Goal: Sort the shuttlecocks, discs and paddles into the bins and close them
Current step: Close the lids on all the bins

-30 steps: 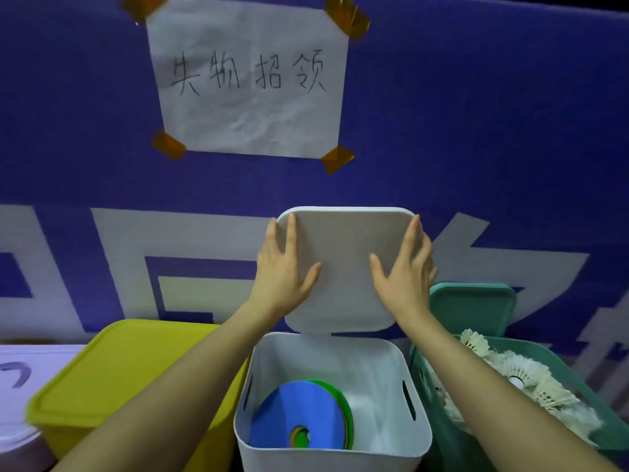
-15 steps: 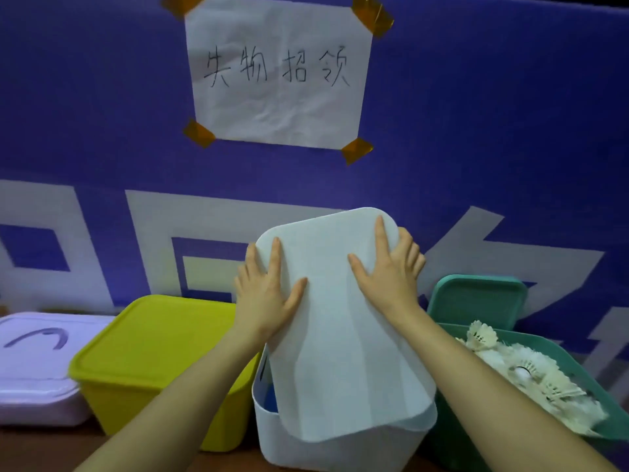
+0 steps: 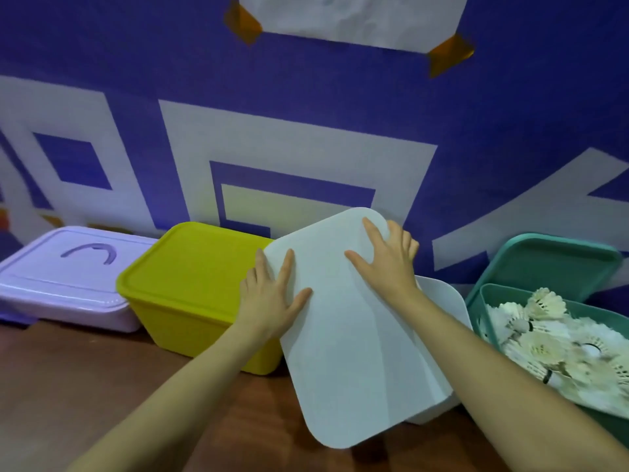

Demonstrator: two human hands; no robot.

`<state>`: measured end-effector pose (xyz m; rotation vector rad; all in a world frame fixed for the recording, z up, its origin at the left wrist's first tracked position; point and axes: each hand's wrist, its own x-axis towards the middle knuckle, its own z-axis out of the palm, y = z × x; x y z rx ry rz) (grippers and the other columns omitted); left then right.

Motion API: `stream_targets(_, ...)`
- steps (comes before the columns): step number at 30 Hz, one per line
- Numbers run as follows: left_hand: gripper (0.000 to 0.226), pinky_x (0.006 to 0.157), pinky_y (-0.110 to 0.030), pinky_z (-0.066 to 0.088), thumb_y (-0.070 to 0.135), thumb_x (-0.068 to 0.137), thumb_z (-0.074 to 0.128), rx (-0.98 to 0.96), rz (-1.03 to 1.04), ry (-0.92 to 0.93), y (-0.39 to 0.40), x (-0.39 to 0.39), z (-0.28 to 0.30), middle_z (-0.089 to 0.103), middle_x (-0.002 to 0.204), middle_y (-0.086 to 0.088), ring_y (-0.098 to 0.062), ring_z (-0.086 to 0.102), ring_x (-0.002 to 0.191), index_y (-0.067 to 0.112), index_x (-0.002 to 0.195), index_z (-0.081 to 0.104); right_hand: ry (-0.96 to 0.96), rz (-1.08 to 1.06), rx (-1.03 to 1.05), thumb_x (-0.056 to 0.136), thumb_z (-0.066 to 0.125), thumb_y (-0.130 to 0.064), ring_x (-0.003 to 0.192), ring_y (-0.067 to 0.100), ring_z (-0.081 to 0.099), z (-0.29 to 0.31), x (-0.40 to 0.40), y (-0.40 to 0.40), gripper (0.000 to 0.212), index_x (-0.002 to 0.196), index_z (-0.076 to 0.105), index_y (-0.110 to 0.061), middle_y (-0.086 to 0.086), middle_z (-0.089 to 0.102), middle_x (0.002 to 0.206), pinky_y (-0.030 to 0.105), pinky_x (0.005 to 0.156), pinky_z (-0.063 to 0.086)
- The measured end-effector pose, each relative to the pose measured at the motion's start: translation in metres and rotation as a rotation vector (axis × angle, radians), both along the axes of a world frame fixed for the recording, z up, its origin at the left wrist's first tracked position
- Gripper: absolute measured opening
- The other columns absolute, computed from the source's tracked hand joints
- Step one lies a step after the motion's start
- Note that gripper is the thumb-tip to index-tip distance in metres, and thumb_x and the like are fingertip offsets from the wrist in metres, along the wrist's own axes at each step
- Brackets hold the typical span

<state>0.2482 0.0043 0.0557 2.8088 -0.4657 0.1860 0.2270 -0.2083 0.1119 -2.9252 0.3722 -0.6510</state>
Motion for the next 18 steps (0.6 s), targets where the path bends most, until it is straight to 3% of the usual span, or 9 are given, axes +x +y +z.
stream_targets(3,0.082,0.114,-0.051,0.005,0.076,0.074,-0.009,0.076,-0.123,-0.055,0.003,0.005,-0.011,-0.026,0.153,-0.003,-0.035,-0.015,0.142,0.038,0.147,-0.010,0.040,0.010,-0.010,0.090,0.043,-0.057,0.118,0.027,0.031,-0.009,0.004,-0.001,0.063,0.144,0.028,-0.029,0.008,0.031,0.139,0.037,0.101,0.019)
stream_targets(5,0.080,0.113,-0.052,-0.002,0.075,0.073,-0.011,0.115,-0.163,-0.037,0.002,0.006,-0.016,-0.023,0.154,0.001,-0.032,-0.021,0.141,0.042,0.146,-0.010,0.067,0.017,-0.015,0.093,0.041,-0.052,0.123,0.028,0.029,-0.013,0.003,-0.002,0.059,0.144,0.029,-0.028,0.008,0.030,0.142,0.038,0.103,0.017)
stream_targets(11,0.061,0.116,-0.046,0.000,0.060,0.093,0.019,0.071,-0.014,0.218,-0.008,0.005,-0.019,-0.003,0.159,-0.003,-0.030,-0.008,0.144,0.037,0.149,0.012,0.220,0.101,-0.051,0.098,0.033,-0.046,0.135,0.024,0.022,-0.032,-0.027,0.008,0.048,0.144,0.030,-0.032,0.003,0.025,0.151,0.036,0.108,0.011)
stream_targets(18,0.067,0.114,-0.047,0.003,0.060,0.092,0.024,-0.043,0.139,0.226,-0.013,-0.015,-0.023,-0.004,0.157,-0.013,-0.042,-0.003,0.141,0.028,0.149,0.012,0.411,0.130,0.075,0.090,0.029,-0.064,0.138,0.017,0.022,-0.046,-0.077,0.032,0.057,0.140,0.035,-0.037,-0.003,0.028,0.151,0.036,0.110,0.007)
